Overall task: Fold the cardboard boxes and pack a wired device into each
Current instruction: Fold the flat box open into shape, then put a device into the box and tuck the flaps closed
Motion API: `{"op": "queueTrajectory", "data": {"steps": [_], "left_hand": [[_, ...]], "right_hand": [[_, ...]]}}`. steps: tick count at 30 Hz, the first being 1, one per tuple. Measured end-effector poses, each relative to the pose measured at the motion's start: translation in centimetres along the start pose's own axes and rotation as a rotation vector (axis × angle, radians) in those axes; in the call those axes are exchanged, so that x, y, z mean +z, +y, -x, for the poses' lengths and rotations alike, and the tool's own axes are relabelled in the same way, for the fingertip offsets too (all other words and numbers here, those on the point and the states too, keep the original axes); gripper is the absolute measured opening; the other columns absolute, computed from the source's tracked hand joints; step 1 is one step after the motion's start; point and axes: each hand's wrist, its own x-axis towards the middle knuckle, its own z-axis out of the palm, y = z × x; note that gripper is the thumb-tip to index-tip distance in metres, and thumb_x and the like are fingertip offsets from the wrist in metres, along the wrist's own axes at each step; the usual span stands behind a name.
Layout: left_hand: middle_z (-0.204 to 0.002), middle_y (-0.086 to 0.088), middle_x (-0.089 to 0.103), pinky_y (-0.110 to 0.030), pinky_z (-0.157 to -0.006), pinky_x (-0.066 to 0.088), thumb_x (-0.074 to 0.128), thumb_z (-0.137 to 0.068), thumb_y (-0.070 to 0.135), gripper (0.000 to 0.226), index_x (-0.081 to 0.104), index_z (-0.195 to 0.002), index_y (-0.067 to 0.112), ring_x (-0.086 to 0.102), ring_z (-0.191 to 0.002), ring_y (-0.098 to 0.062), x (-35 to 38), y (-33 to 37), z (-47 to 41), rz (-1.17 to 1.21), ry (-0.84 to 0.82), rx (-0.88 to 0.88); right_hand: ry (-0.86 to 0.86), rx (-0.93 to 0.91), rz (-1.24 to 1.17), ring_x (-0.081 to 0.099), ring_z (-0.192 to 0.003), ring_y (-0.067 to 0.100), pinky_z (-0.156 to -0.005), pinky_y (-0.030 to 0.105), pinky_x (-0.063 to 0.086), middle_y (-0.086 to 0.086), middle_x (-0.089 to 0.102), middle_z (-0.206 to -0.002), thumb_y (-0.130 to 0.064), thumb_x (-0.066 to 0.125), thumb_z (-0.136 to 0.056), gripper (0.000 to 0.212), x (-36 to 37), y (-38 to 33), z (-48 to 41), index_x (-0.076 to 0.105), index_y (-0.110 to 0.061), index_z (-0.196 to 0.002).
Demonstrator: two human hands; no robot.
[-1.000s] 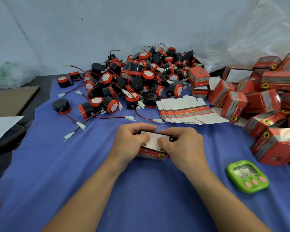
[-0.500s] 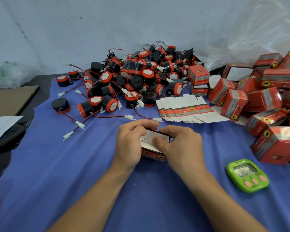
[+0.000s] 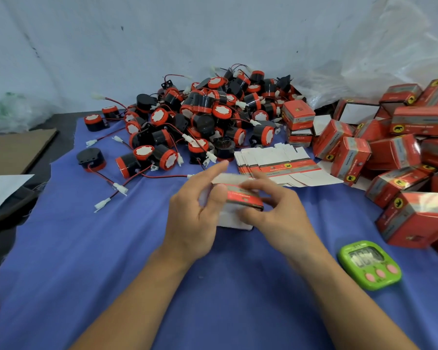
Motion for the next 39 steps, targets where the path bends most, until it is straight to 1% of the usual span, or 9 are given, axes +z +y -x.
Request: {"op": "queueTrajectory", "data": {"steps": [2, 5, 11, 17, 22, 26, 30, 33, 39], "left_hand": [[-0.137, 0.036, 0.057, -0.009, -0.102, 0.040, 0.050, -0.095, 0.057, 0.051, 0.054, -0.145, 0.041, 0.049, -0.131, 0.013, 0.0, -0.1, -0.2, 0.096, 0.020, -0.117], [-0.136, 0.031, 0.057, -0.017, -0.100, 0.045, 0.062, -0.082, 0.040, 0.062, 0.051, -0.143, 0.045, 0.053, -0.128, 0.007, 0.2, -0.1, -1.0, 0.300, 0.018, -0.369], [-0.103, -0.008, 0.078, -0.055, -0.088, 0.058, 0.072, -0.083, 0.011, 0.020, 0.080, -0.098, 0.022, 0.071, -0.105, -0.036, -0.1, 0.0, -1.8, 0.439, 0.181, -0.558], [-0.097, -0.011, 0.078, -0.040, -0.071, 0.060, 0.062, -0.068, 0.010, 0.028, 0.081, -0.089, 0.011, 0.073, -0.087, -0.036, -1.8, -0.8, -2.5, 0.771, 0.136, -0.834], [-0.112, -0.014, 0.078, -0.053, -0.103, 0.052, 0.060, -0.093, 0.012, 0.027, 0.073, -0.116, 0.008, 0.072, -0.109, -0.037, -3.1, -1.3, -3.0, 0.648, -0.009, -0.891], [-0.094, -0.008, 0.081, -0.045, -0.086, 0.055, 0.066, -0.091, 0.006, 0.010, 0.076, -0.094, 0.010, 0.074, -0.095, -0.035, -2.8, -1.6, -3.5, 0.578, 0.167, -0.874], [-0.081, 0.005, 0.080, -0.044, -0.078, 0.060, 0.074, -0.080, 0.004, 0.018, 0.078, -0.072, 0.020, 0.076, -0.084, -0.024, -4.1, -2.2, -4.3, 0.400, 0.350, -0.703], [-0.082, 0.007, 0.080, -0.048, -0.078, 0.061, 0.073, -0.070, 0.016, 0.014, 0.080, -0.069, 0.028, 0.077, -0.082, -0.022, -5.3, -2.5, -4.3, 0.301, 0.300, -0.664], [-0.084, -0.004, 0.081, -0.054, -0.083, 0.061, 0.071, -0.084, -0.001, 0.016, 0.078, -0.077, 0.012, 0.078, -0.078, -0.026, -5.5, -3.4, -4.5, 0.338, 0.210, -0.761]], "right_hand": [[0.122, -0.144, 0.178, 0.045, -0.140, 0.001, -0.109, 0.022, 0.041, -0.036, 0.043, -0.144, 0.001, 0.072, -0.073, 0.059, 0.0, 0.1, 0.2, 0.065, -0.044, -0.109], [0.076, -0.365, 0.392, 0.046, -0.131, 0.009, -0.095, 0.003, 0.035, -0.034, 0.047, -0.128, 0.016, 0.053, -0.059, 0.070, 0.7, 0.0, 0.4, 0.065, -0.022, -0.116], [-0.022, -0.371, 0.579, 0.033, -0.143, 0.009, -0.097, 0.014, 0.037, -0.016, 0.053, -0.147, 0.013, 0.064, -0.065, 0.049, 1.4, 0.5, 0.5, 0.069, -0.020, -0.101], [0.010, -0.476, 0.687, 0.046, -0.137, 0.029, -0.094, 0.036, 0.047, -0.010, 0.063, -0.138, 0.019, 0.055, -0.059, 0.048, 2.0, 0.1, 1.0, 0.061, -0.021, -0.085], [-0.041, -0.431, 0.665, 0.051, -0.117, 0.023, -0.082, 0.039, 0.055, -0.013, 0.063, -0.125, 0.014, 0.051, -0.057, 0.049, 2.7, 0.4, 1.0, 0.062, -0.018, -0.091], [-0.078, -0.322, 0.618, 0.035, -0.145, 0.008, -0.115, 0.020, 0.034, -0.018, 0.046, -0.156, 0.007, 0.064, -0.077, 0.064, 2.9, 0.5, 0.8, 0.066, -0.029, -0.130], [0.068, -0.278, 0.352, 0.034, -0.138, -0.015, -0.104, -0.002, 0.024, -0.043, 0.041, -0.144, -0.001, 0.069, -0.084, 0.065, 3.1, 0.2, 1.1, 0.065, -0.044, -0.132], [0.233, -0.251, 0.282, 0.049, -0.114, -0.017, -0.092, -0.003, 0.032, -0.025, 0.057, -0.126, -0.006, 0.062, -0.084, 0.057, 2.7, 0.1, -0.7, 0.067, -0.042, -0.128], [-0.001, -0.070, 0.730, 0.046, -0.129, 0.033, -0.094, 0.039, 0.044, 0.017, 0.058, -0.131, 0.006, 0.054, -0.087, 0.071, 3.3, -0.4, -10.1, 0.048, -0.020, -0.153]]}}
